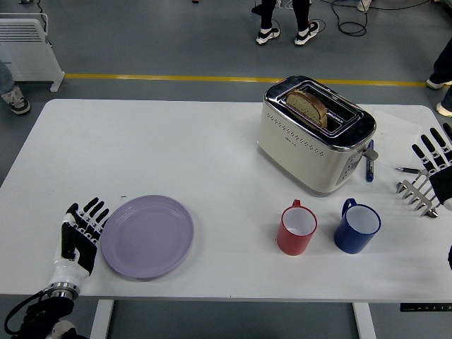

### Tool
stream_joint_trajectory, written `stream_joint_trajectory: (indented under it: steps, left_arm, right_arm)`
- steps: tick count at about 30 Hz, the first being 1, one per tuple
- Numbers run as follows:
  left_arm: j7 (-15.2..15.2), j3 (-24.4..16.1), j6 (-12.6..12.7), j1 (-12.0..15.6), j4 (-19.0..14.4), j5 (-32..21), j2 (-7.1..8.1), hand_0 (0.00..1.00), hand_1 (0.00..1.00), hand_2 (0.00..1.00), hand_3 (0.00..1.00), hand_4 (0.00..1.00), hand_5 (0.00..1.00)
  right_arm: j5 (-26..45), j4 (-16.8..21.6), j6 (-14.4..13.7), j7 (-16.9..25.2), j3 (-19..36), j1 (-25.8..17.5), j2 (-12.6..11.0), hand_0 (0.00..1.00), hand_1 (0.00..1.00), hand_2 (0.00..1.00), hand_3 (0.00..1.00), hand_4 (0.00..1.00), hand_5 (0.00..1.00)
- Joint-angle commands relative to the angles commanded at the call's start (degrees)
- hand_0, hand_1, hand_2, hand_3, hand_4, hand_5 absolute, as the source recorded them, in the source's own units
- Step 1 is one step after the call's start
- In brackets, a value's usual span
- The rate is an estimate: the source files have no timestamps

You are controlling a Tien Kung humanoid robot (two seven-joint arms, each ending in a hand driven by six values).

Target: Push plate across desktop,pick up the break from the machine,place the break in the plate

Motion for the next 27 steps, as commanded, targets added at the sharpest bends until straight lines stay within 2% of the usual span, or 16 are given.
stream_joint_trajectory:
  steps: [16,27]
  left_arm:
    - [2.0,4.1,-2.8,-1.9,1.3,-2.0,0.00,0.789,0.805,0.826,0.742,0.554,0.998]
    - [2.6,8.0,-3.8,-4.6,3.3,-2.8,0.00,0.782,0.796,0.819,0.741,0.557,0.998]
  right_arm:
    - [0.6,-0.1,0.2,0.0,-0.2,0.0,0.2,0.735,0.700,0.703,0.706,0.456,0.482]
    - [0.6,-0.1,0.2,0.0,-0.5,-0.3,0.2,0.735,0.699,0.703,0.705,0.456,0.481]
